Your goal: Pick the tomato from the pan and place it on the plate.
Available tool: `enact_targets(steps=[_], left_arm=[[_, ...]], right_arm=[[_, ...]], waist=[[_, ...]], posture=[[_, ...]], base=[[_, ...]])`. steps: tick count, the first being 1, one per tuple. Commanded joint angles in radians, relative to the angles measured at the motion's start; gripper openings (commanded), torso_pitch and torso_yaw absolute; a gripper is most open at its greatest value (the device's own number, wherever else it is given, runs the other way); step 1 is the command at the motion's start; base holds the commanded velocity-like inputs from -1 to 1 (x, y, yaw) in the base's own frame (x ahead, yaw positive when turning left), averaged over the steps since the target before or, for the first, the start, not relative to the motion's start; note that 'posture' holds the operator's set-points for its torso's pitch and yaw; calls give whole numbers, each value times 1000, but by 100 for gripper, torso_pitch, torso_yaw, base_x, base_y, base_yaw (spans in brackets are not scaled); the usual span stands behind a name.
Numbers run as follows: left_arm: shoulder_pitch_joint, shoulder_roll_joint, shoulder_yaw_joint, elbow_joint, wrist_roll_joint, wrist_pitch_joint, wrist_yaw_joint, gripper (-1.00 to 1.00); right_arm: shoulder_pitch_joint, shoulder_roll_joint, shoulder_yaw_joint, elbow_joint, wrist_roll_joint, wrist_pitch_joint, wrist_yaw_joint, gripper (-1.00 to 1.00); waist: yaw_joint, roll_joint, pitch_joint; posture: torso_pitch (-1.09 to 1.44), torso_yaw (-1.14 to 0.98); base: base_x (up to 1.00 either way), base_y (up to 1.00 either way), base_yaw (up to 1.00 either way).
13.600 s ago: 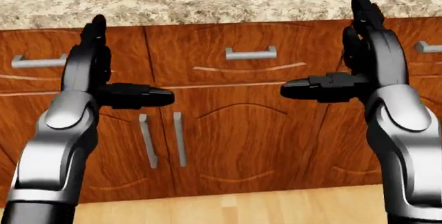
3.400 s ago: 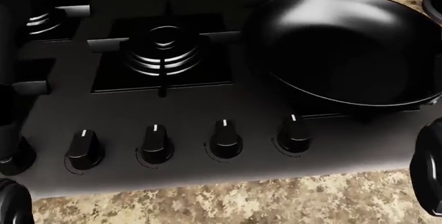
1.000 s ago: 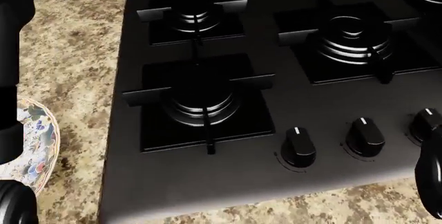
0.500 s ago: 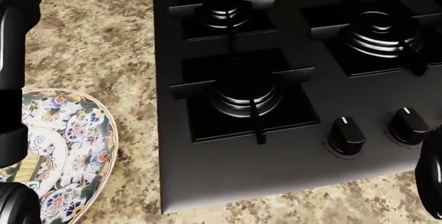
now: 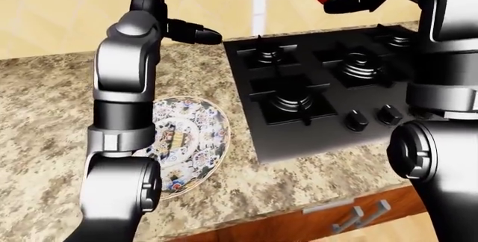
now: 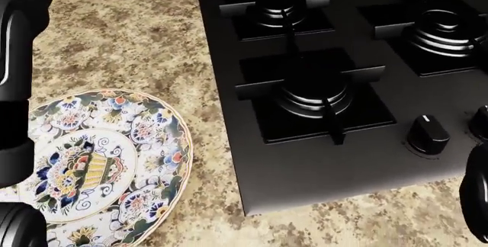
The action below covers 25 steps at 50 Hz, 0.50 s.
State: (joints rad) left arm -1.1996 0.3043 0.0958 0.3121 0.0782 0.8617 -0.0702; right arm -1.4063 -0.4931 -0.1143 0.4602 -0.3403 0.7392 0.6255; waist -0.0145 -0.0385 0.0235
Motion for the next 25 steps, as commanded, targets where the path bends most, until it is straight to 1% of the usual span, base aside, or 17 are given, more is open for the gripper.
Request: enact_targets(steps=[1,2,4,6,7,8,9,10,11,13,14,17,20,21,22,23,25], left_arm=[[-45,22,21,-41,13,-34,12,100],[-44,22,20,-40,14,-35,12,100],[-44,21,20,-41,14,-35,12,100],[-44,20,20,-41,14,-34,12,100],[-43,20,20,-40,14,-36,12,100],[-43,20,20,-40,14,-36,12,100],[-44,21,20,-39,15,-37,12,100],[-45,21,21,-40,15,-36,12,100],[-44,20,20,-42,15,-35,12,100],[-44,20,20,-43,15,-34,11,100],[-44,20,20,-44,15,-34,11,100],[-43,20,20,-46,15,-33,11,100],[-44,19,19,-45,16,-33,10,100],[-44,19,19,-45,16,-32,10,100],[-44,20,20,-45,16,-33,9,100],[-44,21,20,-44,17,-33,9,100],[-46,21,20,-42,17,-34,9,100]], right_arm=[[-50,-3,-3,-47,8,-30,-9,-100],[-49,-4,-4,-47,8,-31,-9,-100],[-49,-5,-3,-49,8,-29,-8,-100],[-50,-5,-3,-48,8,-29,-7,-100],[-50,-6,-4,-48,8,-30,-7,-100],[-49,-7,-4,-47,8,-31,-7,-100],[-49,-8,-4,-49,8,-29,-6,-100],[-49,-8,-4,-50,8,-28,-5,-100],[-49,-8,-4,-51,8,-27,-5,-100],[-48,-8,-4,-55,8,-24,-4,-100],[-48,-8,-4,-56,8,-24,-4,-100],[-48,-8,-4,-57,8,-23,-4,-100],[-50,-8,-4,-54,8,-24,-4,-100],[-49,-8,-4,-52,8,-26,-5,-100],[-48,-8,-4,-52,9,-27,-5,-100],[-49,-7,-3,-51,9,-27,-5,-100],[-54,-6,-2,-44,8,-30,-5,-100]], waist=[[13,-7,-39],[15,-1,-36],[18,17,-27],[11,49,-14],[7,75,-13],[4,111,-17],[-4,123,-29],[4,107,-16],[-1,109,-11],[2,84,-17],[0,73,-16],[-1,50,-9],[0,23,-9],[1,11,-9],[4,-8,-9],[6,-36,-16],[4,-17,-13]], posture=[[0,0],[0,0],[0,0],[0,0],[0,0],[0,0],[0,0],[0,0],[0,0],[0,0],[0,0],[0,0],[0,0],[0,0],[0,0],[0,0],[0,0]], base=[[0,30,0],[0,29,0],[0,29,0],[0,29,0],[0,29,0],[0,28,0],[0,27,0],[0,29,0],[0,28,0],[0,28,0],[0,28,0],[0,28,0],[0,27,0],[0,27,0],[0,27,0],[0,27,0],[0,27,0]])
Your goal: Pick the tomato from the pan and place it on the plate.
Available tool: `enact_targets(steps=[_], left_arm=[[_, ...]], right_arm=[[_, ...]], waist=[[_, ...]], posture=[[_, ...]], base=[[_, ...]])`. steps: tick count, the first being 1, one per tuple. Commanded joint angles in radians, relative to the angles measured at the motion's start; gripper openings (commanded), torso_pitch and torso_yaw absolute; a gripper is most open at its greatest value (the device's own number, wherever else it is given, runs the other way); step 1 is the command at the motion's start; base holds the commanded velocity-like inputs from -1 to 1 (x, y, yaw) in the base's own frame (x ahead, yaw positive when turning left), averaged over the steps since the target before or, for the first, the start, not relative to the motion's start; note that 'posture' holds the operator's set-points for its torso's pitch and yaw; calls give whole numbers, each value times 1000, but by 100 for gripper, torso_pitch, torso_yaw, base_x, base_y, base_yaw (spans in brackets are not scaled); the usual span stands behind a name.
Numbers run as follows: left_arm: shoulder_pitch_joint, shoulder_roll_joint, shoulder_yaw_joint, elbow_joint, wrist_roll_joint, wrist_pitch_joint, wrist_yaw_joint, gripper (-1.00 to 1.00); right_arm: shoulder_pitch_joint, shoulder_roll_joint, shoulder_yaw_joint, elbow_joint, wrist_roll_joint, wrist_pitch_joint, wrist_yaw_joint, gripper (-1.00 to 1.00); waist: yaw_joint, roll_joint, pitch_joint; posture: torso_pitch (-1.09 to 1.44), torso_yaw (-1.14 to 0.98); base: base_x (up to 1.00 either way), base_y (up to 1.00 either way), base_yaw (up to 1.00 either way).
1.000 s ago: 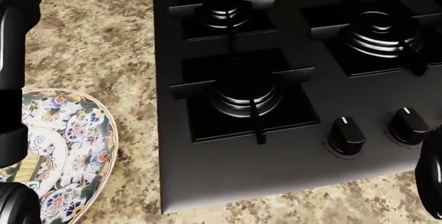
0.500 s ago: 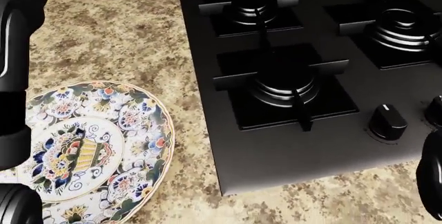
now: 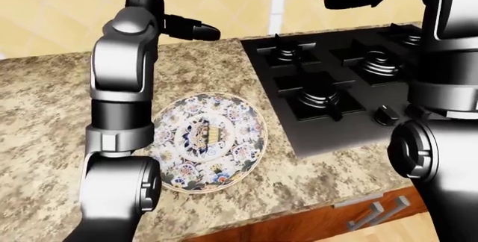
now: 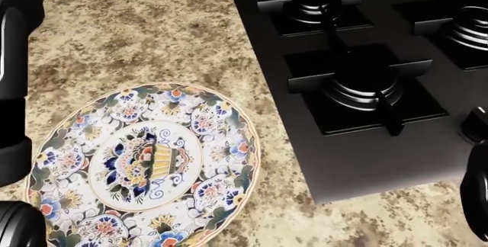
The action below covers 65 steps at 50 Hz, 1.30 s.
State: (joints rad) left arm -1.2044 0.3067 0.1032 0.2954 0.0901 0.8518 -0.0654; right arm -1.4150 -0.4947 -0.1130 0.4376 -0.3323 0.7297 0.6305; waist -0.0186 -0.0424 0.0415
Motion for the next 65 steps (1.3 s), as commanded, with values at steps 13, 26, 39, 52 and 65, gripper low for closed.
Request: enact_targets(steps=[13,26,39,52,65], left_arm=[[-48,18,12,-27,8,-19,2,100],[-48,30,18,-19,8,-25,-1,100],[-40,35,21,-26,4,-23,-1,100],[-48,32,16,-27,7,-17,-1,100],[-50,34,18,-11,9,-29,-2,100]], right_arm=[[-58,-5,-1,-21,-5,-16,-3,-100],[-60,-14,2,-42,-10,-9,21,-100],[-72,16,20,-56,-63,-25,90,-100],[-74,18,12,-64,-62,-20,104,-100],[-67,17,24,-91,-72,-20,158,-100]], waist=[[9,109,-30],[29,-6,-9],[17,43,-9],[17,48,-36],[25,18,6]], posture=[[0,0],[0,0],[0,0],[0,0],[0,0]], base=[[0,25,0],[0,18,0],[0,0,0],[0,56,0],[0,0,0]])
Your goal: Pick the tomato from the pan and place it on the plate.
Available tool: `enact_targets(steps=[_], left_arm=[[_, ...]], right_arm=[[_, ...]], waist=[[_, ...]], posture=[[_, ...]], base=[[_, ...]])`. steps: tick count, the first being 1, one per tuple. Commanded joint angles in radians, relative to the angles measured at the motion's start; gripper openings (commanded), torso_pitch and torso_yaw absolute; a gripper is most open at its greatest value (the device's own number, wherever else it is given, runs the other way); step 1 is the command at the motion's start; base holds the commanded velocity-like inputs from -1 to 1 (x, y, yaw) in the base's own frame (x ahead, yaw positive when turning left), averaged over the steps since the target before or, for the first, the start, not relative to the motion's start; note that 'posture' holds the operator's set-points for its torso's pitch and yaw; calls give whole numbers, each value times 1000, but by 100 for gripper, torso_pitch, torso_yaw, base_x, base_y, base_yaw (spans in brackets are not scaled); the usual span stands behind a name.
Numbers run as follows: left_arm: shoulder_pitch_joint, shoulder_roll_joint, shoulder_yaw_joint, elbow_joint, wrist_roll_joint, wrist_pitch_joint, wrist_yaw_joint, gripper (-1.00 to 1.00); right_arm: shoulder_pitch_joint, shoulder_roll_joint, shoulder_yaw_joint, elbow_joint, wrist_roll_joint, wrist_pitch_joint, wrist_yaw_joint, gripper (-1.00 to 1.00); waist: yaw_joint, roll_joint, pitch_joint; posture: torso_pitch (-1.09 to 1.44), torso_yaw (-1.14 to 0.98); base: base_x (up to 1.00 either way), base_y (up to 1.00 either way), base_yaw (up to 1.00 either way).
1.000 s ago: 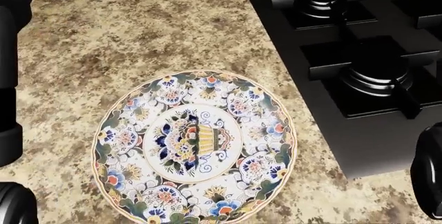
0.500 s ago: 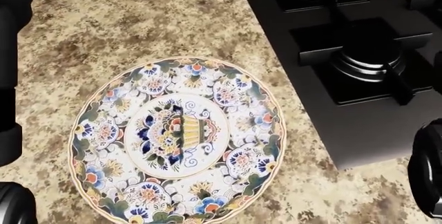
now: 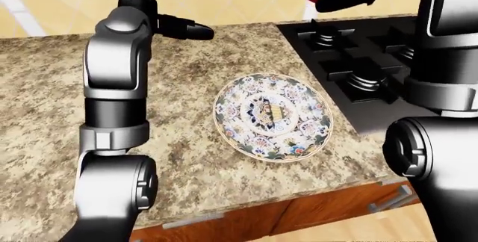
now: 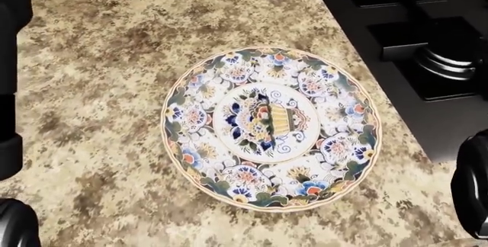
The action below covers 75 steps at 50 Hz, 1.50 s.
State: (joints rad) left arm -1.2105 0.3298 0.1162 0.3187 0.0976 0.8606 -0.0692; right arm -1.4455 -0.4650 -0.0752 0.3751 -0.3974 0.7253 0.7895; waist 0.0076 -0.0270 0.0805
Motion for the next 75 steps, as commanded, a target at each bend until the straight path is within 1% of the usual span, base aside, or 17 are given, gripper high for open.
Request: enact_targets(steps=[1,5,9,12,15,19,25,28,32,34,37,43,50,64,71,73,75], left_arm=[[-43,12,5,-35,2,-38,2,100],[-41,10,5,-37,2,-38,3,100],[-37,15,7,-25,3,-50,2,100],[-40,22,10,-27,1,-45,-1,100],[-41,25,12,-25,0,-46,-1,100],[-42,23,11,-24,-2,-46,1,100],[-42,25,12,-17,-3,-50,3,100],[-37,24,12,-24,-5,-49,3,100],[-39,24,11,-19,-5,-51,4,100],[-39,24,11,-20,-5,-51,4,100],[-39,28,14,-12,-7,-57,4,100],[-37,29,13,-10,-7,-60,5,100],[-40,31,12,-11,-5,-57,1,100],[-35,32,14,-18,-7,-53,2,100],[-38,31,14,-18,-7,-51,3,100],[-36,30,14,-25,-8,-48,3,100],[-35,30,14,-26,-8,-48,4,100]], right_arm=[[-27,-13,-4,-42,-13,-18,15,-100],[7,-2,21,-66,-54,-42,59,-100],[28,32,40,-72,-98,-71,106,-100],[20,56,36,-69,-127,-81,122,-100],[14,76,46,-61,-157,-98,142,-100],[31,108,59,-62,-199,-125,170,-100],[40,149,64,-86,-251,-123,210,-100],[50,166,65,-118,-271,-107,238,-100],[80,193,86,-177,-308,-84,293,-100],[97,200,96,-191,-332,-95,320,-100],[111,201,92,-204,-363,-101,358,-100],[166,193,92,-288,-442,-90,470,-100],[221,220,98,-356,-523,-81,563,-100],[251,277,104,-438,-628,-83,694,-100],[242,299,108,-454,-655,-96,728,-100],[218,303,100,-431,-650,-111,708,-100],[186,309,89,-393,-632,-124,665,-100]], waist=[[-1,6,-35],[-3,18,-38],[-7,26,-43],[-10,32,-47],[-12,37,-48],[-14,39,-49],[-15,39,-56],[-16,40,-57],[-16,41,-59],[-18,42,-59],[-20,43,-60],[-21,43,-57],[-26,45,-53],[-34,53,-48],[-35,56,-47],[-36,58,-47],[-36,60,-47]], posture=[[0,0],[0,0],[0,0],[0,0],[0,0],[0,0],[0,0],[0,0],[0,0],[0,0],[0,0],[0,0],[0,0],[0,0],[0,0],[0,0],[0,0]], base=[[0,0,0],[0,0,0],[0,0,0],[0,0,0],[0,0,0],[0,0,0],[0,0,0],[0,0,0],[0,0,0],[0,0,0],[0,0,0],[0,0,0],[0,0,0],[0,0,0],[0,0,0],[0,0,0],[0,0,0]])
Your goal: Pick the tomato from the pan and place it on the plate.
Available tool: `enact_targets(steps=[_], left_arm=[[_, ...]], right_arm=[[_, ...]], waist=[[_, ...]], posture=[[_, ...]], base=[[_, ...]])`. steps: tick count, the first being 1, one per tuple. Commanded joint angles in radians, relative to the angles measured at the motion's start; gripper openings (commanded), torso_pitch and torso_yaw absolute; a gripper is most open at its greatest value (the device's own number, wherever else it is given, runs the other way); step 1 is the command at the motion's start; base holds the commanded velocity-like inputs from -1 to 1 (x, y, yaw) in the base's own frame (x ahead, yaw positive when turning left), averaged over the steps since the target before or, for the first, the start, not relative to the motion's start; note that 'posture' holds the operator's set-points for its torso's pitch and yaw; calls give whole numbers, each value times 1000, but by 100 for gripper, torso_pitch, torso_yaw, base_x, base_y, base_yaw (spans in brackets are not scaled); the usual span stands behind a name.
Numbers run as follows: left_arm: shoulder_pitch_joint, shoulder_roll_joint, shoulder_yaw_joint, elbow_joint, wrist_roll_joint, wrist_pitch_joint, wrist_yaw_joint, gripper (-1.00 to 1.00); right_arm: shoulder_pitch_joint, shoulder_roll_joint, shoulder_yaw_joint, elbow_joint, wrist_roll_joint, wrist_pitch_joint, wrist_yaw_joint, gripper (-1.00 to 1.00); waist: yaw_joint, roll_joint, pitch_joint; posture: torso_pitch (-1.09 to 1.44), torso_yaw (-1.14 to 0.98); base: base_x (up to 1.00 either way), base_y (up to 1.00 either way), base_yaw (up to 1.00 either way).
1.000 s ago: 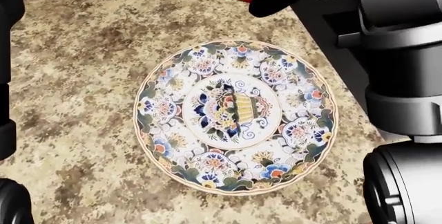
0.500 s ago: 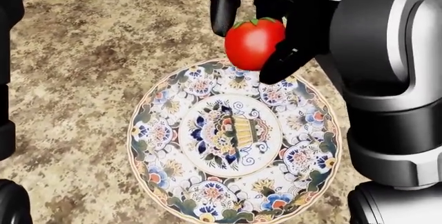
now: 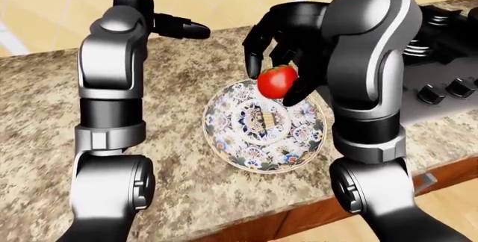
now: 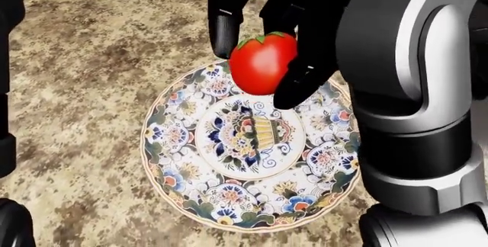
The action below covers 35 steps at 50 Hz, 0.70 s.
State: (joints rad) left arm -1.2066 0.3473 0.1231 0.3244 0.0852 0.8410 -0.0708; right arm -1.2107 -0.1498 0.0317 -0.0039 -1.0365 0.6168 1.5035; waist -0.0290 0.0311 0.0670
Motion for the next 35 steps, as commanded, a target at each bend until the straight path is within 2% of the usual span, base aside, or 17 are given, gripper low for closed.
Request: enact_targets(steps=[1,12,22,35], left_arm=[[-38,13,7,-27,4,-32,6,100],[-37,12,8,-29,0,-32,8,100],[-36,19,11,-25,-5,-35,6,100],[-31,26,15,-37,-10,-30,6,100]], right_arm=[[-55,-5,-19,-5,13,-18,-61,-100],[-29,37,27,-10,-16,-12,-58,-100],[-50,57,16,58,-24,-76,-149,-100],[-24,67,25,45,-68,-81,-113,-100]], waist=[[0,2,-34],[4,1,-37],[5,4,-40],[4,4,-42]], posture=[[0,0],[0,0],[0,0],[0,0]], base=[[0,0,0],[0,0,0],[0,0,0],[0,0,0]])
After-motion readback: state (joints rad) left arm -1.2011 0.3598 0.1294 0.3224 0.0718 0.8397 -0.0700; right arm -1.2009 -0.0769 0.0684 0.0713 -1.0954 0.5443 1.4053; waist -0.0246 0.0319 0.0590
